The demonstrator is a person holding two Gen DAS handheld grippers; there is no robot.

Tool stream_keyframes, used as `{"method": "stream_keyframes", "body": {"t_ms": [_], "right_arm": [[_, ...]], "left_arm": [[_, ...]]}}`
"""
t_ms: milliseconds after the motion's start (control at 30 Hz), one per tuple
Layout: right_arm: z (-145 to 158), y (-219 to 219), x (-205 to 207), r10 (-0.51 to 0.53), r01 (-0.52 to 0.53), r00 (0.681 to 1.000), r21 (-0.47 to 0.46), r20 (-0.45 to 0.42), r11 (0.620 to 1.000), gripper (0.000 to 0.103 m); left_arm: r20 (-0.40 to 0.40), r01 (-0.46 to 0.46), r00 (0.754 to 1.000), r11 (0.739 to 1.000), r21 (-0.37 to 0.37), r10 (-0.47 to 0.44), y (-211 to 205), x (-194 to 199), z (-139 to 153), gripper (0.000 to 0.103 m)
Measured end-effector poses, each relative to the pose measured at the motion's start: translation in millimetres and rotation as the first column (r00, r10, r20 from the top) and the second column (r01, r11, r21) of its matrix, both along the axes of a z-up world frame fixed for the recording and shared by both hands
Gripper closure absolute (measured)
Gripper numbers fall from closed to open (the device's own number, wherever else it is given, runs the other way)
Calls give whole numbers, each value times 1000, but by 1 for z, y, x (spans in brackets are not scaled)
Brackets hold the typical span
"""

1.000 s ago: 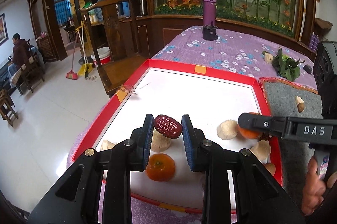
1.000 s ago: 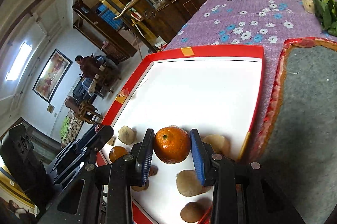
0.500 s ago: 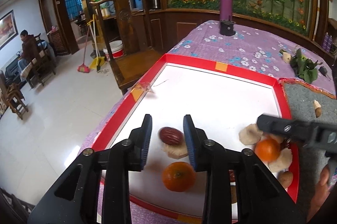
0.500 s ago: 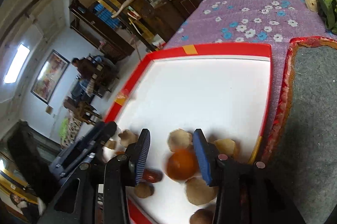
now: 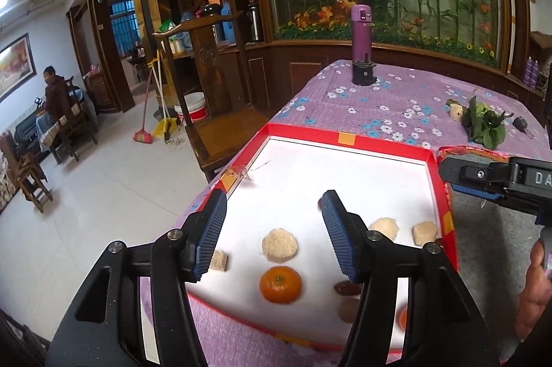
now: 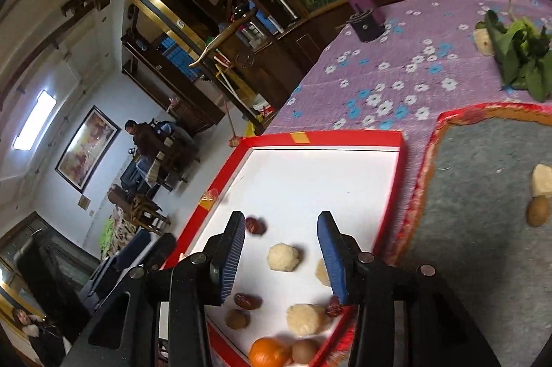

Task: Organize fruits
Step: 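Move both open grippers back over the last fruits on the felt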

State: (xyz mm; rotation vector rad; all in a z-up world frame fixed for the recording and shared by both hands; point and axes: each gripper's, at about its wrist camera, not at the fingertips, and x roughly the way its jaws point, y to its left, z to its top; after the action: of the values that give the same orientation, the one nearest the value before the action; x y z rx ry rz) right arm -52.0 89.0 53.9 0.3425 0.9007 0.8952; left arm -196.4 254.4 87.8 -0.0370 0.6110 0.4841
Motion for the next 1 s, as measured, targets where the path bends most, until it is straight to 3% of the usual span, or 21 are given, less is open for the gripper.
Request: {"method": "stream_keyframes", "body": {"t_ms": [400,500,633,833,1000], "right_arm": [[27,-49,8,-58,55,997,47,53,997,61],[30,-75,13,-91,88,993,44,71,995,61],[27,-116,25,-156,155,984,16,86,988,61],[17,-194,44,-285,284,958,39,23,958,60],[8,-246,49,-355,355,934,2,39,935,60]], "left_arm": [[14,60,998,995,77,-61,-50,-21,22,45],[18,107,994,992,71,-108,-66,-16,25,36],[-2,186,982,981,47,-186,-92,3,24,36],[-49,309,950,951,23,-308,-127,37,14,36],[-131,348,930,938,4,-344,-142,69,-9,36]]}}
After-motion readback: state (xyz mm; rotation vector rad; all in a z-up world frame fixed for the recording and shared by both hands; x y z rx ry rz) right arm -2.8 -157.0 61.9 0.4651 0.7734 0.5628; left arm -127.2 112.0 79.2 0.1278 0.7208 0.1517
